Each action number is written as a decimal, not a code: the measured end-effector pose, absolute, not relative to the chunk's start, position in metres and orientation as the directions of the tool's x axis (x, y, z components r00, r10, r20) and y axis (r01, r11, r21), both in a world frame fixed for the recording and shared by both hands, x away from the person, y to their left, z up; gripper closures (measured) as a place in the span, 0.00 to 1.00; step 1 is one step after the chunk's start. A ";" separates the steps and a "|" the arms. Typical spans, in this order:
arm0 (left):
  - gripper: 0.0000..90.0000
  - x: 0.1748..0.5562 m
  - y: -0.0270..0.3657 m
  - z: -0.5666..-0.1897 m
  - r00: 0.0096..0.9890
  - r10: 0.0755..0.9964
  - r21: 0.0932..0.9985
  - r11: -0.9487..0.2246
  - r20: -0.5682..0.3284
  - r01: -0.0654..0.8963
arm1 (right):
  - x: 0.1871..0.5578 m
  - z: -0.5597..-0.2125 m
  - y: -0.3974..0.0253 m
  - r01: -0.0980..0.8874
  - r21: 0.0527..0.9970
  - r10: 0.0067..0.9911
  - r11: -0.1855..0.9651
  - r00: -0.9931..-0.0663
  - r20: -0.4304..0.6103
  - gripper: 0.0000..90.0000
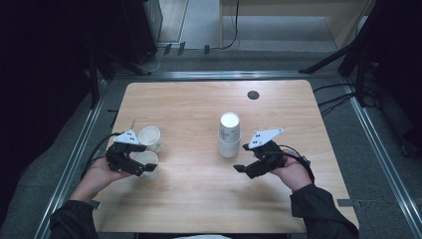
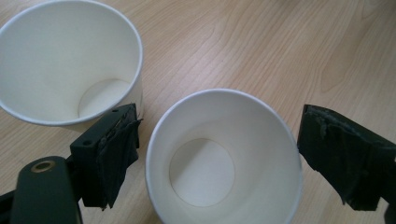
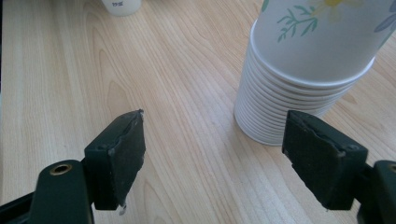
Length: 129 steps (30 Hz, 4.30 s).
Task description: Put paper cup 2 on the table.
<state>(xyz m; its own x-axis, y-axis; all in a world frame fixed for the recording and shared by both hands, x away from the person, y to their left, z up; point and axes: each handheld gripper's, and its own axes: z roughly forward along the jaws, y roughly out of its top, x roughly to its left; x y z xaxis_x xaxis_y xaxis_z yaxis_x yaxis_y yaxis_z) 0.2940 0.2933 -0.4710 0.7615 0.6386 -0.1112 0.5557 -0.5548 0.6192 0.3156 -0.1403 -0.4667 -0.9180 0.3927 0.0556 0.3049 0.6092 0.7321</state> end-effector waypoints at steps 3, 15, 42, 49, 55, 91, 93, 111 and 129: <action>0.14 0.293 0.292 -0.467 0.761 0.637 0.631 -0.541 -0.124 0.556 | 0.316 -0.467 -0.140 0.304 0.731 0.393 0.611 -0.918 0.054 0.24; 0.14 0.289 0.292 -0.436 0.755 0.639 0.719 -0.454 -0.149 0.526 | 0.314 -0.467 -0.142 0.305 0.728 0.396 0.613 -0.917 0.052 0.24; 0.15 0.292 0.227 -0.419 0.818 0.557 0.716 -0.512 -0.145 0.475 | 0.302 -0.470 -0.152 0.328 0.719 0.422 0.613 -0.905 0.052 0.24; 0.15 0.295 0.214 -0.423 0.830 0.539 0.713 -0.525 -0.144 0.464 | 0.297 -0.472 -0.153 0.333 0.715 0.426 0.615 -0.903 0.054 0.24; 0.15 0.296 0.204 -0.426 0.836 0.530 0.710 -0.535 -0.142 0.459 | 0.295 -0.472 -0.154 0.338 0.712 0.430 0.615 -0.901 0.056 0.24; 0.15 0.280 0.137 -0.451 0.874 0.463 0.704 -0.573 -0.145 0.420 | 0.285 -0.477 -0.142 0.326 0.704 0.405 0.631 -0.912 0.059 0.23; 0.16 0.278 0.134 -0.453 0.874 0.468 0.707 -0.575 -0.129 0.412 | 0.285 -0.478 -0.141 0.326 0.703 0.404 0.632 -0.913 0.059 0.23; 0.16 0.275 0.125 -0.480 0.866 0.488 0.691 -0.590 -0.104 0.416 | 0.283 -0.482 -0.134 0.309 0.694 0.374 0.651 -0.925 0.062 0.23; 0.16 0.278 0.124 -0.487 0.871 0.482 0.668 -0.619 -0.093 0.414 | 0.282 -0.484 -0.130 0.291 0.678 0.354 0.675 -0.934 0.049 0.23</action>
